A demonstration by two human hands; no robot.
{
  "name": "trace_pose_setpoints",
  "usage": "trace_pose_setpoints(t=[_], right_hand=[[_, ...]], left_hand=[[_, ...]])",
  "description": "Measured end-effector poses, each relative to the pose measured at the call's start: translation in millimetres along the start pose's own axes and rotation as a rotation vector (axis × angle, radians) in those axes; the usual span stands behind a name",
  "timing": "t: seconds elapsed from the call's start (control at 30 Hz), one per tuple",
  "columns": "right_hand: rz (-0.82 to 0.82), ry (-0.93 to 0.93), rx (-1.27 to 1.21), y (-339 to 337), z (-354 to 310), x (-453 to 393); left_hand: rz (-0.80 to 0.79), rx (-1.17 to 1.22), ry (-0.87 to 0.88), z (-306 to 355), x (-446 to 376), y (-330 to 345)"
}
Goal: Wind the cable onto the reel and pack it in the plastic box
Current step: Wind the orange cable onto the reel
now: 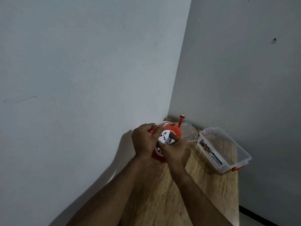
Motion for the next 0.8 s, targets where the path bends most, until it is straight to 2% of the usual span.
trace_pose_setpoints(t=[0.47,0.6,0.73,0.8], right_hand=[[0.014,0.200,-0.222,3.1,21.8,-5.8],[0.024,0.092,-0.140,-1.3,12.7,-2.0],[-0.068,-0.059,-0.001,-5.0,-4.7,-0.6],[-0.045,-0.144,0.069,-14.5,-12.0,2.5]], left_hand=[[-0.001,-0.051,0.050,8.3,2.9,3.4],[0.000,-0.027,0.007,1.6,5.0,6.3],[-0.013,0.011,-0.067,-8.8,3.0,8.5],[-0.013,0.066,-0.126,-17.8,1.7,9.1]])
Point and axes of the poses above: each hand's wrist, its own x-axis away from the middle knuckle, its own y-axis out of the palm, z = x × y, the point moved 7 cm from there along -x, towards the middle knuckle, and after that the axes turned 11 degrees about -z, right-handed, at the moved point
